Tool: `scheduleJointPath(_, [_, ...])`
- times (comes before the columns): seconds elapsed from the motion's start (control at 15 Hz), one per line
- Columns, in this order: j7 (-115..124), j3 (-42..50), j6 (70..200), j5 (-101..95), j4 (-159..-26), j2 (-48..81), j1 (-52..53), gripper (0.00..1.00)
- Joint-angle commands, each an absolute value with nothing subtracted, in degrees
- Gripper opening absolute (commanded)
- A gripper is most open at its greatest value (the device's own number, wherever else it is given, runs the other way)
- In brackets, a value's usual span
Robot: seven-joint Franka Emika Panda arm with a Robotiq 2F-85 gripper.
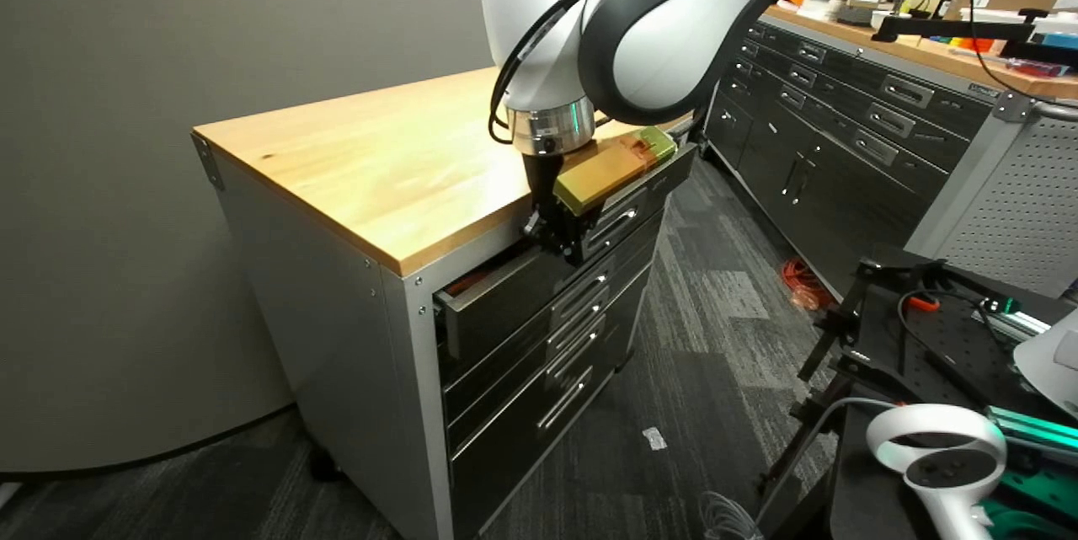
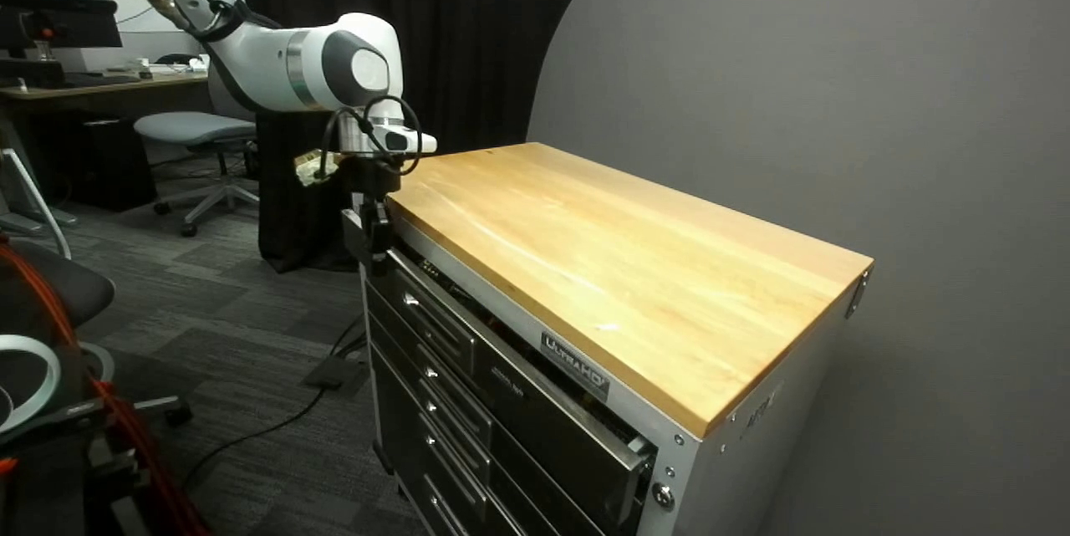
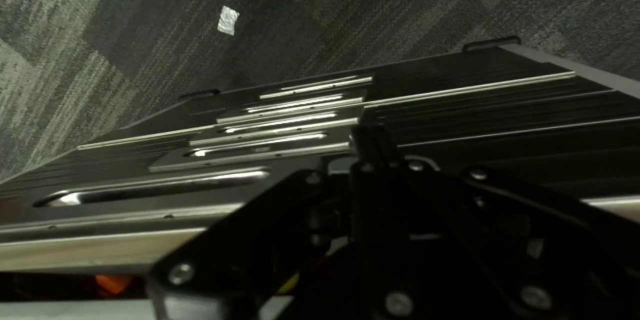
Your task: Pick up the screwdriver from the top of the cabinet, put it in the drawer and close the drawer.
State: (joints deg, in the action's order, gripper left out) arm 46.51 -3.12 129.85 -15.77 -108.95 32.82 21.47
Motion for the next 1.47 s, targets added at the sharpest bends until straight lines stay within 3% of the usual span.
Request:
scheduleJointPath(0.0, [47.2,-1.4,133.4,-17.9,-103.7,37.1,23.2,0.06])
scheduleJointPath(0.53, [46.6,-0.7,133.4,-20.2,-101.7,37.5,24.9,0.06])
scheduleJointPath(0.6, [45.9,-1.0,132.7,-20.0,-102.4,36.6,24.7,0.32])
scheduleJointPath(0.67, [44.0,-1.7,131.1,-19.3,-103.0,35.6,24.1,0.32])
scheduleJointPath(0.8, [35.8,-4.3,126.4,-16.1,-105.1,32.5,21.4,0.42])
scheduleJointPath(1.27, [13.7,-7.9,110.3,-7.0,-105.7,20.0,15.9,0.97])
scheduleJointPath(1.4, [10.7,-8.4,106.1,-5.0,-102.6,17.8,15.1,1.00])
